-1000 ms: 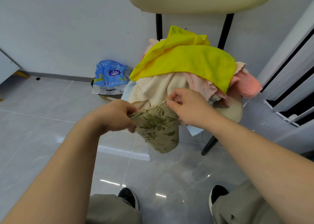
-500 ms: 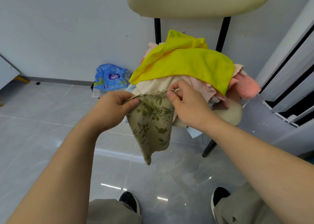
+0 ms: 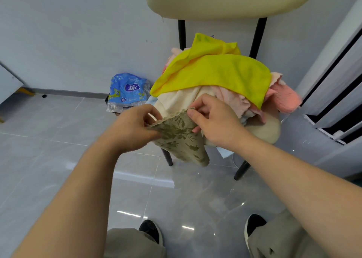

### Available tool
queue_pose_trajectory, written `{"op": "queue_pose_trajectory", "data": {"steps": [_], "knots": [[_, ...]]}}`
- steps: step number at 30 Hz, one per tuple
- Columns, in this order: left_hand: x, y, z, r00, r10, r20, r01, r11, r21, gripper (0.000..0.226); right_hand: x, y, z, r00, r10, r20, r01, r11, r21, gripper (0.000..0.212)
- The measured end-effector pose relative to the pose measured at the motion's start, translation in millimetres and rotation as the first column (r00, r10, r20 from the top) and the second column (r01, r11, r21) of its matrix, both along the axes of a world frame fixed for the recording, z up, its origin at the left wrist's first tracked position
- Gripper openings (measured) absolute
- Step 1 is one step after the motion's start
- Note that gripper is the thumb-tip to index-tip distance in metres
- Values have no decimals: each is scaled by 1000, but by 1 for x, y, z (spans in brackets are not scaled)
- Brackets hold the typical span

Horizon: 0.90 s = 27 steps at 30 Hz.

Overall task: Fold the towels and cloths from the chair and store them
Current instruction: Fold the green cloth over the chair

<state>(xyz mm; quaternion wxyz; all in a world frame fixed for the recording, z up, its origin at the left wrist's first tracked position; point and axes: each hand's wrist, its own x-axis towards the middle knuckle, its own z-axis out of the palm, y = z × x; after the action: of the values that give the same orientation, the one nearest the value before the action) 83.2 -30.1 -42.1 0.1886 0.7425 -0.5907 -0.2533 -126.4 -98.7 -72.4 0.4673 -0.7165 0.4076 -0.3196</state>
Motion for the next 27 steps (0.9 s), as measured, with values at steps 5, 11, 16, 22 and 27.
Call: {"op": "queue_pose_trajectory", "data": {"steps": [5, 11, 16, 22, 27], "knots": [[-23, -4, -6, 995, -87, 52, 93, 985, -143, 28, 3, 4, 2, 999, 35, -26, -35, 999, -1, 6], [-21, -6, -7, 991, -56, -122, 17, 954, -298, 11, -1, 0, -3, 974, 163, -159, -156, 986, 53, 22], [-16, -4, -3, 977, -43, -210, -23, 952, -304, 19, -3, 3, -7, 912, 220, -347, -243, 970, -25, 10], [-24, -2, 2, 991, -2, -134, -36, 960, -278, 27, 2, 7, -6, 917, 225, -330, -227, 973, 33, 12], [-30, -3, 1, 994, 74, -80, -95, 947, -308, 16, 1, 10, -12, 876, 257, -407, -291, 956, -22, 15]]}}
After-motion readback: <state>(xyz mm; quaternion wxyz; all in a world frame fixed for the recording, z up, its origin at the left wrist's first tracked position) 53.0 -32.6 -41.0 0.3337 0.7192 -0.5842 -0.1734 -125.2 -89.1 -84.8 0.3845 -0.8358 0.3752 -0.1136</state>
